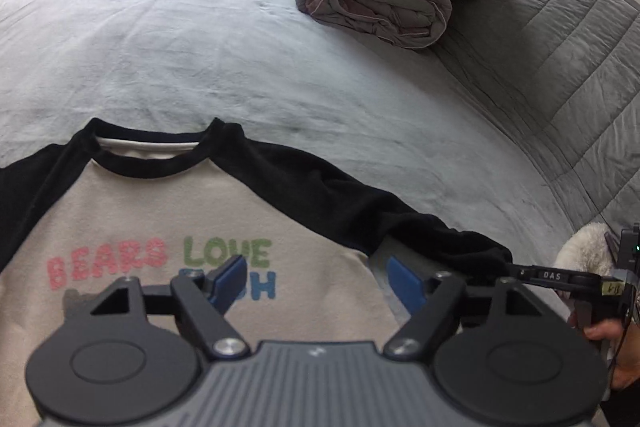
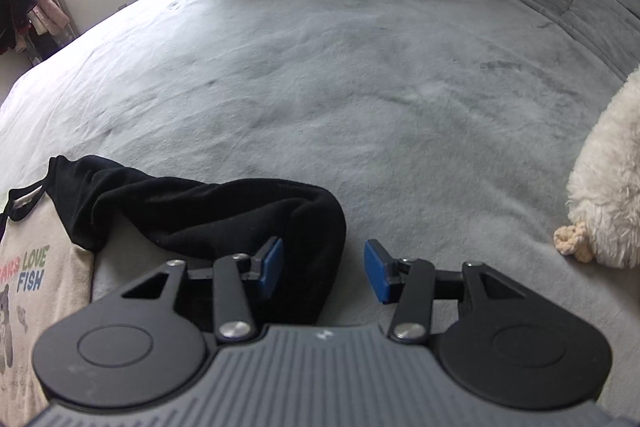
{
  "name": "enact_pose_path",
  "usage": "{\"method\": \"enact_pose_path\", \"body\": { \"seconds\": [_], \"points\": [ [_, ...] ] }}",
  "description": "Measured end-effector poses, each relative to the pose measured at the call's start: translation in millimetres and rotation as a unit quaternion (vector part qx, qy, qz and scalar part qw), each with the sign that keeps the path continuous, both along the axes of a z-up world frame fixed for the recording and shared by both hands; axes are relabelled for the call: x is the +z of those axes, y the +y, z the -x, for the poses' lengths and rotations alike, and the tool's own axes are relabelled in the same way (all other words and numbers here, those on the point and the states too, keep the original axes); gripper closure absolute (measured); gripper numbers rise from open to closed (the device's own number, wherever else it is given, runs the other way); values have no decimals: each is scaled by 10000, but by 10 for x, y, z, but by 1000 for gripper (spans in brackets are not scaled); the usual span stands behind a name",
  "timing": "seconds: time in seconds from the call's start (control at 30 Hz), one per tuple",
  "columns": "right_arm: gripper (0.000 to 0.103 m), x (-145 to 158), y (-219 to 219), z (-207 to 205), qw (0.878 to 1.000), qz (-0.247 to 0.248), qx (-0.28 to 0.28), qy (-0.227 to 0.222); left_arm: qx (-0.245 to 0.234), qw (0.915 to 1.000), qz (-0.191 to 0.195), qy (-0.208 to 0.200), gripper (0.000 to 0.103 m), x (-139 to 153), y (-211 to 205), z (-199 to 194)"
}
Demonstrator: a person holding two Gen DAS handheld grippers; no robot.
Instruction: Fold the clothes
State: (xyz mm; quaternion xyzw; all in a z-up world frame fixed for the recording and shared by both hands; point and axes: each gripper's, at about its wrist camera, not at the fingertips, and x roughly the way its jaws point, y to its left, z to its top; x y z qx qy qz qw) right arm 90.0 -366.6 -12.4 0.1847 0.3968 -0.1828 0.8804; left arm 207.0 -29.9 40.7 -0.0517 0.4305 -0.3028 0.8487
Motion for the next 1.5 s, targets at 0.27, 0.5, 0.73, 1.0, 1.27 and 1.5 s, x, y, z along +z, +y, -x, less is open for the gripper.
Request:
{"method": "enact_pose_path", "body": {
  "seconds": [0.27,0.5,0.73,1.0,1.27,1.5],
  "points": [
    [97,38,51,35,9984,60,323,-464,-361,9985,125,388,26,-72,-442,16],
    [97,409,223,100,9882,204,1135,-1006,-504,9942,540,782,28,-81,-662,2],
    [97,387,673,39,9597,-157,2646,-929,-625,9900,772,1003,31,-141,-824,12],
    [97,42,879,-172,9535,-954,2825,-434,-780,9866,736,1228,31,-330,-1084,67],
    [89,-24,912,-139,9534,-1211,2756,-219,-706,9921,168,1023,78,-525,-1421,71],
    [51,296,594,65,9671,-1057,2219,-660,-172,9817,1285,1391,96,-499,-1005,-50]
  ]
}}
